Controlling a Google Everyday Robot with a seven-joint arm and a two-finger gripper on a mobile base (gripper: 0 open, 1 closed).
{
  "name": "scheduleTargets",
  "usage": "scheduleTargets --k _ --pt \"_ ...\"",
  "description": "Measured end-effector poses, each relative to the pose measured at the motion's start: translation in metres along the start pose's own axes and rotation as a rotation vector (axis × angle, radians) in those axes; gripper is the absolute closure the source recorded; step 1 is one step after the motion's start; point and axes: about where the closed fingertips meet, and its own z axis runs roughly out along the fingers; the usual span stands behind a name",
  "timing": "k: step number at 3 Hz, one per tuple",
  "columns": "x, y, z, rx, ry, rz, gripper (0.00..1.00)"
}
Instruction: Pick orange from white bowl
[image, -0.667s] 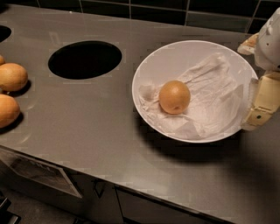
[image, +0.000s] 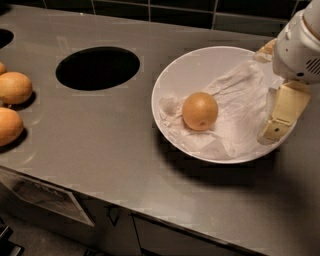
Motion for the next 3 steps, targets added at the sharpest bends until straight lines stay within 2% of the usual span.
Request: scheduleTargets --k 1,2,3 --pt "-0.017 -0.004 0.012 -0.024 -0.049 -0.029 0.00" --pt "-0.040 -0.008 0.037 -0.063 -0.108 -0.050 0.00" --pt "-0.040 -0.008 0.037 -0.063 -0.108 -0.050 0.00"
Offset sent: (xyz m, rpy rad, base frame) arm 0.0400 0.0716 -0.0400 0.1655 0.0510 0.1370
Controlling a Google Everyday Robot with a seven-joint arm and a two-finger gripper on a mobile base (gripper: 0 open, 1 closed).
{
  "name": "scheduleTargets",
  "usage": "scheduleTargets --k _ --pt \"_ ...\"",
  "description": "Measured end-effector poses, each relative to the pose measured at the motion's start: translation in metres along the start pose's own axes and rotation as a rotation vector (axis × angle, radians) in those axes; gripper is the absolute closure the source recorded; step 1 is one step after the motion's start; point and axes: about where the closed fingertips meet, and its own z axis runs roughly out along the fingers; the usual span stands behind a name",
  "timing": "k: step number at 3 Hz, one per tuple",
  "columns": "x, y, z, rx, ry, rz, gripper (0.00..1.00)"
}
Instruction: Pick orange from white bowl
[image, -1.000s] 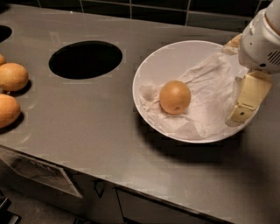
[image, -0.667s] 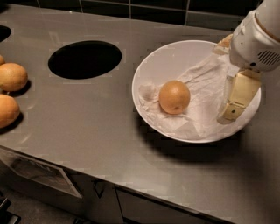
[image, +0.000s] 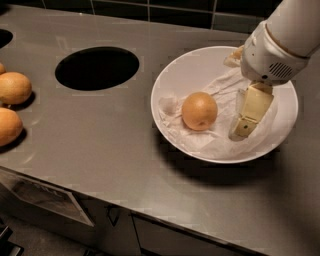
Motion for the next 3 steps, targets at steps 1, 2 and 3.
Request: scheduleTargets --k 1,2,3 --pt "0.000 -0.005 0.012 -0.010 0.019 0.000 0.00" --pt "0.003 -0.008 0.021 -0.019 0.032 0.001 0.00" --pt "0.005 -0.012 0.034 -0.030 0.045 -0.008 0.00"
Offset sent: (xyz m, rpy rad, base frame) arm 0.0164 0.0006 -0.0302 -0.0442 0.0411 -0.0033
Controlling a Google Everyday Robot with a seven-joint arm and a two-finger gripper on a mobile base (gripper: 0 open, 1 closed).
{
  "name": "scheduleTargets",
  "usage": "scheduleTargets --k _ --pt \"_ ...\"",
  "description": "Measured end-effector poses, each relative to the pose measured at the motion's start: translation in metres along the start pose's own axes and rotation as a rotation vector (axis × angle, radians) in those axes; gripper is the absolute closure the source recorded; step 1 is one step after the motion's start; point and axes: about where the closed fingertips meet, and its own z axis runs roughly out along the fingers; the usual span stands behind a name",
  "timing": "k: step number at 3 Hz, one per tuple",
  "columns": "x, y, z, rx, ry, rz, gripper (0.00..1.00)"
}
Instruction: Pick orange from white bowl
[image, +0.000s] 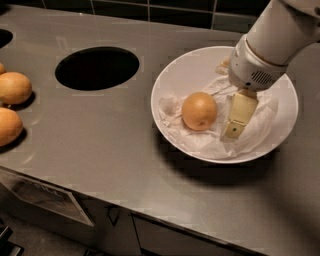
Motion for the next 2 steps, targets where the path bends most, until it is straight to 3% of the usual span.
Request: scheduleTargets --k 2 --pt "-0.0088 -0.0098 0.0203 -0.012 0.019 -0.038 0.00"
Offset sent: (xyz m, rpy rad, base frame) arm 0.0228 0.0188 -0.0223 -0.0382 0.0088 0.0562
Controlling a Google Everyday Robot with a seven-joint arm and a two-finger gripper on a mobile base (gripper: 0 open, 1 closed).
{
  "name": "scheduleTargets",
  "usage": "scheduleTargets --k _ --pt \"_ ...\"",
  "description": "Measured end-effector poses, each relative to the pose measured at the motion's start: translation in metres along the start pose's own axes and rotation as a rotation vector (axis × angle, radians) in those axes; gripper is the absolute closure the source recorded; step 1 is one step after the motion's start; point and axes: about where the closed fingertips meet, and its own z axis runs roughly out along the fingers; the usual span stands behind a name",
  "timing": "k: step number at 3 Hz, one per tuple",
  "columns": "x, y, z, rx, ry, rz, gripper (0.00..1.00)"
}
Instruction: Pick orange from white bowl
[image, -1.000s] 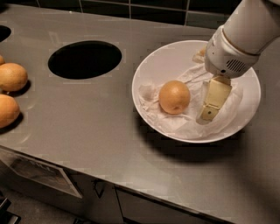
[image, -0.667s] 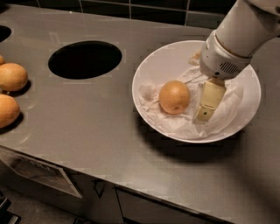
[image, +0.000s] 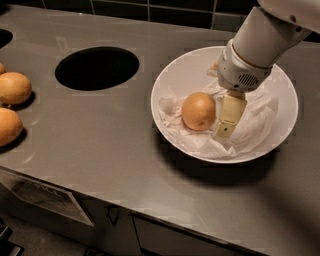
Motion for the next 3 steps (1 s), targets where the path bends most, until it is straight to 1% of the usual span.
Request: scheduleTargets --k 1,2,3 --pt "-0.0045 -0.0022 0.0079 -0.012 0.002 -0.016 0.00" --pt "-0.0054 -0.0031 0.0121 -0.020 0.003 -0.020 0.15" --pt "-0.0065 -0.0036 0.0164 -0.030 0.004 -0.024 0.16"
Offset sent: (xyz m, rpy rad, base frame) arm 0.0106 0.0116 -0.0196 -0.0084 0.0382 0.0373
